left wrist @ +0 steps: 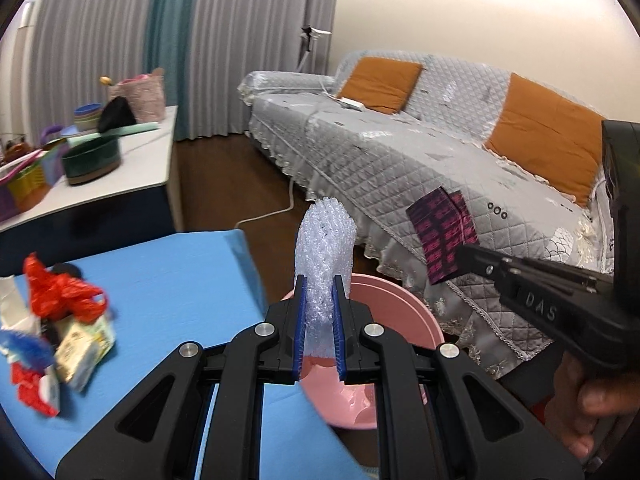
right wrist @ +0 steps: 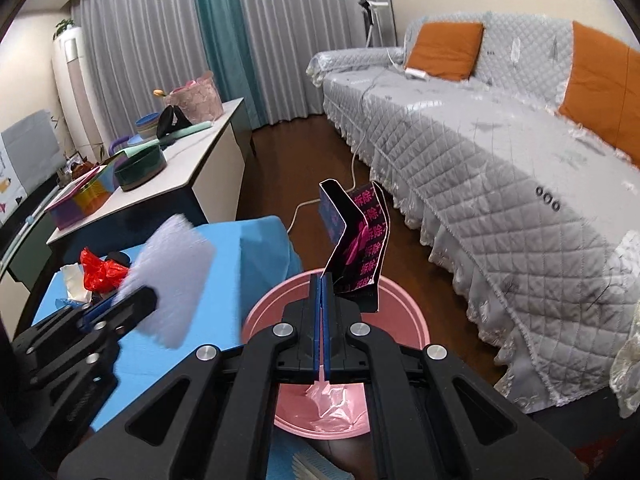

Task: Collect trash
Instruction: 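Carry both items over the pink bin and open both tools to drop them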

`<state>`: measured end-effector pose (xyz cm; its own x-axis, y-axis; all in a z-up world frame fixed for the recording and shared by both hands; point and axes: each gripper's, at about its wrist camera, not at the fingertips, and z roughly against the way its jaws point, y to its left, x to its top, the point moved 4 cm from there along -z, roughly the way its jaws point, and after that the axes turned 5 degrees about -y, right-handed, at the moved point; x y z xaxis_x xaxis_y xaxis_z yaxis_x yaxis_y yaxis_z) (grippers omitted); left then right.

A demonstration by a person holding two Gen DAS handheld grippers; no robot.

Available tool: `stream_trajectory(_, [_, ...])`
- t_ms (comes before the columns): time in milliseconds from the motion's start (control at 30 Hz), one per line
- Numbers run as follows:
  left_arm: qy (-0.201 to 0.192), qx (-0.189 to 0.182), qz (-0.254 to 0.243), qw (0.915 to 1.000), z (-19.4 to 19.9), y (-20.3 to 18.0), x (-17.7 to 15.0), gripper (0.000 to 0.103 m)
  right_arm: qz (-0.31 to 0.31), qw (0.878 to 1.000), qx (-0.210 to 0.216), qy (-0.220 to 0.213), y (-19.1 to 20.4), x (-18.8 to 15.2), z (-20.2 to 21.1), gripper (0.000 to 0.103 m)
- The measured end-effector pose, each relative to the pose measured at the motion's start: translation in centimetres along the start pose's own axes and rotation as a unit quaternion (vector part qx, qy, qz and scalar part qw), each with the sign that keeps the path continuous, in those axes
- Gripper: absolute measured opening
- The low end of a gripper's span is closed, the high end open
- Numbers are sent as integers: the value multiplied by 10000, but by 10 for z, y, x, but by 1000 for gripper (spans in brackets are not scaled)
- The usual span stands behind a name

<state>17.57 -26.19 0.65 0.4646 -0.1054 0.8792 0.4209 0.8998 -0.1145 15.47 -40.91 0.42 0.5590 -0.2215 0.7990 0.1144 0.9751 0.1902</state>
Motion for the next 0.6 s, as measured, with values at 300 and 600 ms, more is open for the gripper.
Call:
stream_trajectory(300, [330, -185, -45, 9993, -39, -2, -9, 12, -106, 9996, 107, 242, -1, -7, -17, 1])
stream_trajectory(600, [537, -239, 24, 9983, -54, 1, -15, 12, -53, 9995, 77, 316, 5, -10, -24, 1])
